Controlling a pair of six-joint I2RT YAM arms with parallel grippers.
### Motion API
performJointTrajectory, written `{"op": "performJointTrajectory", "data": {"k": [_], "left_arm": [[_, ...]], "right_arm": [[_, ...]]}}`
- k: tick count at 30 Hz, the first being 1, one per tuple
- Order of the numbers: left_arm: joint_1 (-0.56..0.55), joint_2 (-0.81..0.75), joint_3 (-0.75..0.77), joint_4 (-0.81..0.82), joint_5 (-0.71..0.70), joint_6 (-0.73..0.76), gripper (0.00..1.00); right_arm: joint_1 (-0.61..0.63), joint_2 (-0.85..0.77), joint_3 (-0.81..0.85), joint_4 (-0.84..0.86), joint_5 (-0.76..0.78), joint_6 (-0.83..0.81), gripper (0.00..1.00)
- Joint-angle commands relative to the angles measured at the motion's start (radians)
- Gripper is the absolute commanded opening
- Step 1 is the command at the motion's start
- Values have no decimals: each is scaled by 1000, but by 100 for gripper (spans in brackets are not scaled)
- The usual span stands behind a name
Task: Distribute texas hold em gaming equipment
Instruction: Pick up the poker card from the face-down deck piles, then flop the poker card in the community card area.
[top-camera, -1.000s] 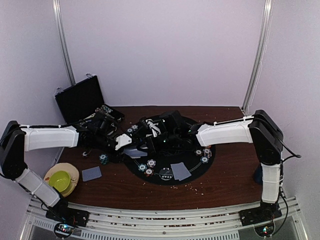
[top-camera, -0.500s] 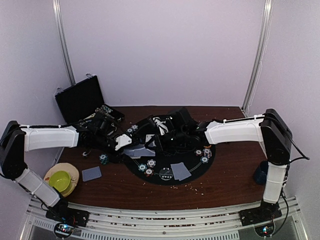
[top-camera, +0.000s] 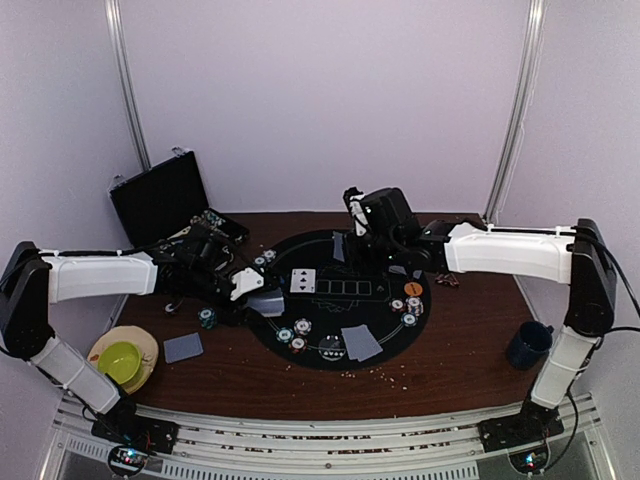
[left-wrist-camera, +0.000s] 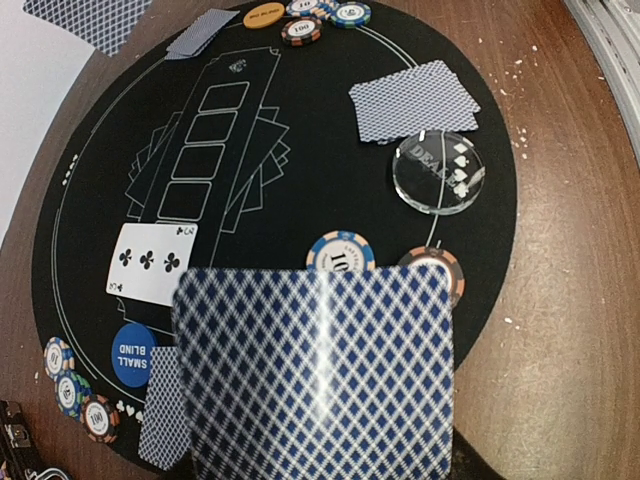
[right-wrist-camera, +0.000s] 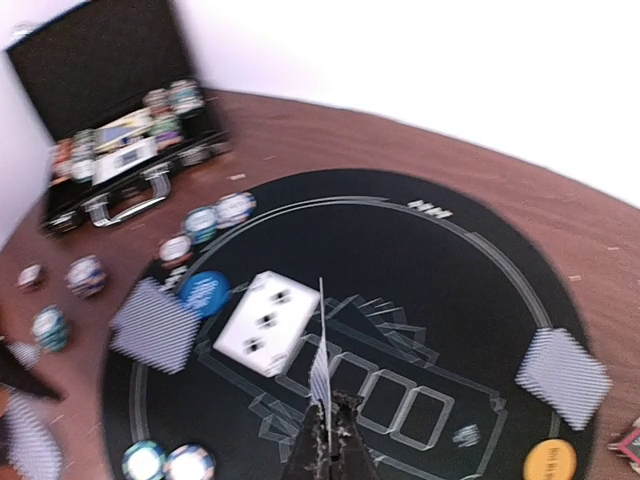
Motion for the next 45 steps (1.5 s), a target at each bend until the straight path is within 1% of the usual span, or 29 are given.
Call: {"op": "performJointTrajectory", "data": {"k": [1, 4, 7, 10, 14, 17, 23, 29, 36, 40, 45], "left_arm": [[-6, -1, 1, 43, 23, -7, 52], [-5, -3, 1, 42, 26, -7, 52], [-6, -7, 1, 42, 26, -7, 52], [-6, -9, -2, 44, 27, -6, 52], [-6, -7, -2, 45, 28, -6, 52], [-6, -6, -2, 46, 26, -6, 52], [-6, -6, -3, 46, 23, -6, 52], [-6, -6, -4, 47, 24, -6, 52], [-5, -6, -3, 47, 20, -5, 52], [-5, -6, -4, 47, 19, -5, 52], [-5, -10, -5, 48, 18, -5, 52]], "right_arm": [[22, 129, 108, -99, 376, -56, 0], [48, 235, 196, -118, 539, -96, 0], [64, 352, 287, -138, 643, -147, 0], [76, 448, 366, -148, 712, -191, 0], [89, 541, 440, -134, 748, -248, 0], [94, 593, 479, -118, 746, -287, 0], [109, 666, 516, -75, 647, -346, 0], [111, 717, 557, -79, 578, -344, 0], [111, 725, 549, -52, 482, -329, 2], [111, 725, 539, -41, 444, -323, 6], [111, 724, 521, -44, 439, -326, 18]]}}
